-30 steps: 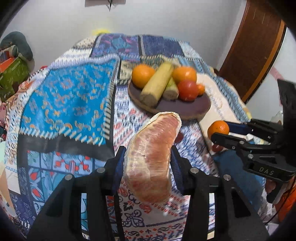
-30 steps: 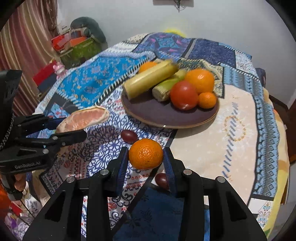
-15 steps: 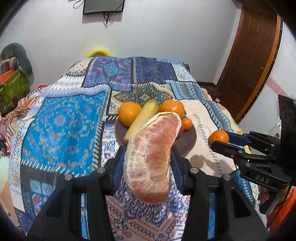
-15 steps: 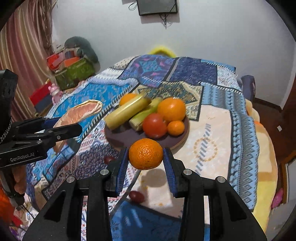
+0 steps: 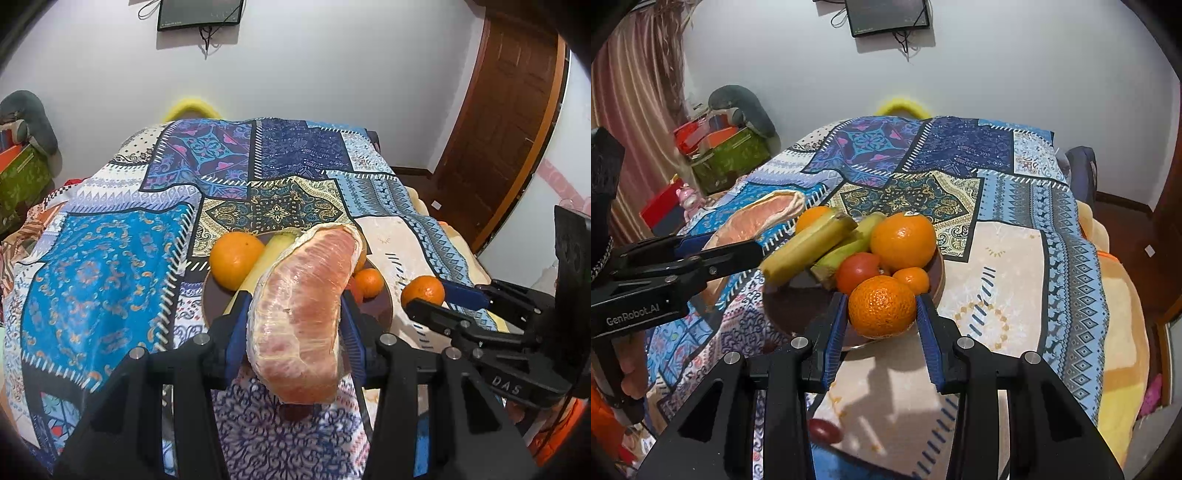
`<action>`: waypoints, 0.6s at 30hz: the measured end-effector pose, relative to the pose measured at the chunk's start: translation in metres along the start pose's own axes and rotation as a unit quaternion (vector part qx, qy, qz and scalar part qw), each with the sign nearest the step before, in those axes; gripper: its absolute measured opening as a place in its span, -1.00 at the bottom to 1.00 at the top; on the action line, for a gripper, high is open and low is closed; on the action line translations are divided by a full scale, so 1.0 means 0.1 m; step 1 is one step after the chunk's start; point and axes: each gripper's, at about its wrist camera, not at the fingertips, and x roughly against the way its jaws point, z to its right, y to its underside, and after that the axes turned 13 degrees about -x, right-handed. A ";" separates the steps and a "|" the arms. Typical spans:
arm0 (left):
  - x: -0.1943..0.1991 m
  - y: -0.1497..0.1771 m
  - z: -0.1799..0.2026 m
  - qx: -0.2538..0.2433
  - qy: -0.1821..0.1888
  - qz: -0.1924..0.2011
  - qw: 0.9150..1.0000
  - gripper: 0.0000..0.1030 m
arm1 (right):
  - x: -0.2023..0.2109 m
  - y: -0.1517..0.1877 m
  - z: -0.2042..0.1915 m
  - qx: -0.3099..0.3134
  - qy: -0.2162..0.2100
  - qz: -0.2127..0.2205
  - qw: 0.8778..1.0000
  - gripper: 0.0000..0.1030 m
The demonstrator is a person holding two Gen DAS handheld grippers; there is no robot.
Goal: Organize fruits
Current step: 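Carry the pomelo segment and tangerine onto the plate and open both tools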
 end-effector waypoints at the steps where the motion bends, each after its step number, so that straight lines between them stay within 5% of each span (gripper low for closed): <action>1: -0.04 -0.01 0.00 0.000 0.001 -0.001 1.000 -0.09 | -0.02 0.00 0.01 -0.001 0.000 -0.001 1.000 -0.32; 18: -0.49 -0.14 0.04 -0.009 0.005 -0.023 1.000 -0.09 | -0.39 0.01 0.08 -0.001 -0.017 -0.031 0.999 -0.32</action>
